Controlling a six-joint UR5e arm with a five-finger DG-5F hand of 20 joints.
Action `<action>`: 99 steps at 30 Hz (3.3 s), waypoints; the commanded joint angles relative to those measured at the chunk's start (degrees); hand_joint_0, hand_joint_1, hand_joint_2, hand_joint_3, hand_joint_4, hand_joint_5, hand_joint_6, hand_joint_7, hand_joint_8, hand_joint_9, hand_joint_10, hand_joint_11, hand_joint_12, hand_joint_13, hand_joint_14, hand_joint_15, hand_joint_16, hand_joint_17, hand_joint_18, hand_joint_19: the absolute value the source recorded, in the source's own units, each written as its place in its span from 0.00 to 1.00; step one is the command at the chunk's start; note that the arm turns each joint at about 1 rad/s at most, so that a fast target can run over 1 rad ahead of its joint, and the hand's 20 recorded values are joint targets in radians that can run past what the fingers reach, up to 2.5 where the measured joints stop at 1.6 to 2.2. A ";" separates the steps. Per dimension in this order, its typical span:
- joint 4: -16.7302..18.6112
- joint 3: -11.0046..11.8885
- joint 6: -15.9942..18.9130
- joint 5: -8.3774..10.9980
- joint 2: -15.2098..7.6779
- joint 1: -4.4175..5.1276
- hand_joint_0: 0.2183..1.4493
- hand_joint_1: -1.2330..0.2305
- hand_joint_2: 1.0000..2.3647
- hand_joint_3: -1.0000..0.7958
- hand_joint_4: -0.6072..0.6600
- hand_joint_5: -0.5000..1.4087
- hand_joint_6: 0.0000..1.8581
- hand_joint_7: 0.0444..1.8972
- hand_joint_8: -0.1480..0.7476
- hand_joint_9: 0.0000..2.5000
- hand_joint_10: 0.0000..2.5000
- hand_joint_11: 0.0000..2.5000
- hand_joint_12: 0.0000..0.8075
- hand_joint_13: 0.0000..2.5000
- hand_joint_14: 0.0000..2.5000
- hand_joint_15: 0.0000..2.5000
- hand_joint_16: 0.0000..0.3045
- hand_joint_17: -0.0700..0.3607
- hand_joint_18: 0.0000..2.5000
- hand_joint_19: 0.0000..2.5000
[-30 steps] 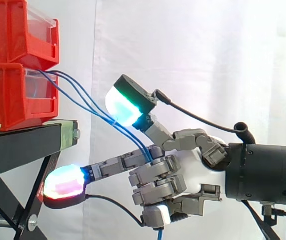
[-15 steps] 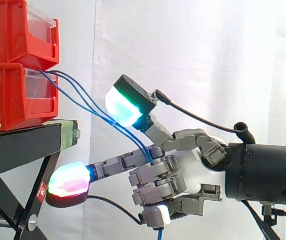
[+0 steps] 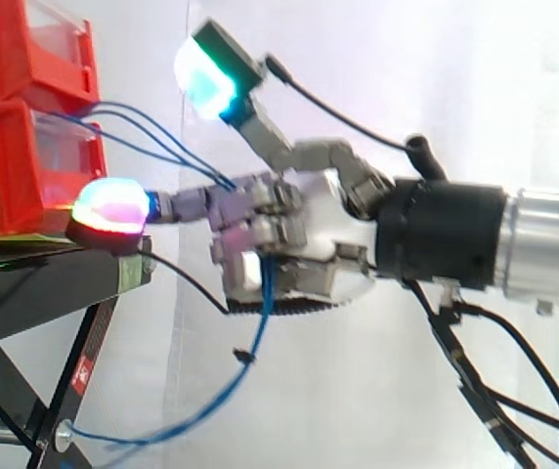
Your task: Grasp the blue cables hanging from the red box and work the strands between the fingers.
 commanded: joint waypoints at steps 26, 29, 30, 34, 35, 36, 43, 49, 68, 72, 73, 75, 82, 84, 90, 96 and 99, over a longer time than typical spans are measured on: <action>-5.50 -6.94 -16.28 1.81 11.03 -0.25 0.41 0.45 0.00 0.00 0.76 0.39 0.01 0.55 0.70 0.70 1.00 1.00 0.73 0.78 1.00 0.64 0.84 0.61 1.00 0.23; -8.14 -7.38 -15.67 3.21 11.91 0.10 0.41 0.45 0.00 0.00 0.76 0.39 0.01 0.56 0.70 0.70 1.00 1.00 0.73 0.78 1.00 0.64 0.84 0.61 1.00 0.23; -8.14 -7.38 -15.67 3.21 11.91 0.10 0.41 0.45 0.00 0.00 0.76 0.39 0.01 0.56 0.70 0.70 1.00 1.00 0.73 0.78 1.00 0.64 0.84 0.61 1.00 0.23; -10.25 -7.38 -12.50 3.57 11.91 0.36 0.41 0.45 0.00 0.00 0.77 0.39 0.01 0.56 0.70 0.70 1.00 1.00 0.73 0.78 1.00 0.64 0.84 0.61 1.00 0.23; -10.25 -7.38 -12.33 3.57 11.91 0.36 0.41 0.45 0.00 0.00 0.76 0.39 0.01 0.56 0.70 0.70 1.00 1.00 0.73 0.78 1.00 0.64 0.84 0.61 1.00 0.23; -10.25 -7.38 -12.15 3.65 11.91 0.36 0.41 0.45 0.00 0.00 0.76 0.39 0.01 0.56 0.70 0.70 1.00 1.00 0.73 0.78 1.00 0.64 0.84 0.61 1.00 0.23; -10.33 -7.38 -10.31 3.92 11.91 0.36 0.43 0.44 0.00 0.01 0.74 0.40 0.01 0.59 0.70 0.70 1.00 1.00 0.73 0.78 1.00 0.64 0.84 0.61 1.00 0.23; -10.42 -7.38 -10.31 4.53 11.91 0.45 0.45 0.43 0.00 0.04 0.73 0.40 0.01 0.62 0.70 0.70 1.00 1.00 0.73 0.78 1.00 0.64 0.84 0.61 1.00 0.23; -12.00 -7.38 -8.02 4.80 12.17 0.45 0.47 0.42 0.00 0.05 0.71 0.42 0.01 0.66 0.70 0.70 1.00 1.00 0.73 0.78 1.00 0.64 0.84 0.61 1.00 0.23; -12.79 -7.38 -7.93 4.97 12.88 0.45 0.48 0.42 0.00 0.06 0.71 0.42 0.01 0.66 0.70 0.70 1.00 1.00 0.73 0.78 1.00 0.64 0.84 0.61 1.00 0.23; -12.88 -7.38 -7.93 4.97 12.97 0.45 0.48 0.42 0.00 0.06 0.71 0.42 0.01 0.66 0.70 0.70 1.00 1.00 0.73 0.78 1.00 0.64 0.84 0.61 1.00 0.23; -13.06 -7.38 -8.02 5.06 13.40 0.45 0.48 0.42 0.00 0.07 0.71 0.42 0.00 0.66 0.70 0.70 1.00 1.00 0.73 0.78 1.00 0.64 0.84 0.61 1.00 0.23; -13.94 -7.38 -7.93 6.20 13.76 0.27 0.49 0.41 0.00 0.08 0.70 0.42 0.00 0.68 0.70 0.70 1.00 1.00 0.73 0.78 1.00 0.64 0.84 0.61 1.00 0.23; -13.94 -7.38 -7.93 6.20 13.67 0.27 0.49 0.41 0.01 0.08 0.70 0.43 0.00 0.68 0.70 0.70 1.00 1.00 0.73 0.78 1.00 0.64 0.84 0.61 1.00 0.23; -14.29 -7.38 -7.93 6.20 13.67 0.27 0.50 0.41 0.00 0.09 0.69 0.43 0.00 0.70 0.70 0.70 1.00 1.00 0.73 0.78 1.00 0.64 0.84 0.61 1.00 0.23; -15.34 -7.38 -7.93 6.20 13.76 0.45 0.51 0.41 0.01 0.09 0.68 0.44 0.00 0.73 0.70 0.70 1.00 1.00 0.73 0.78 1.00 0.64 0.84 0.61 1.00 0.23; -15.43 -7.38 -7.93 6.20 13.84 0.45 0.51 0.41 0.01 0.11 0.68 0.45 0.00 0.75 0.70 0.70 1.00 1.00 0.73 0.78 1.00 0.64 0.84 0.61 1.00 0.23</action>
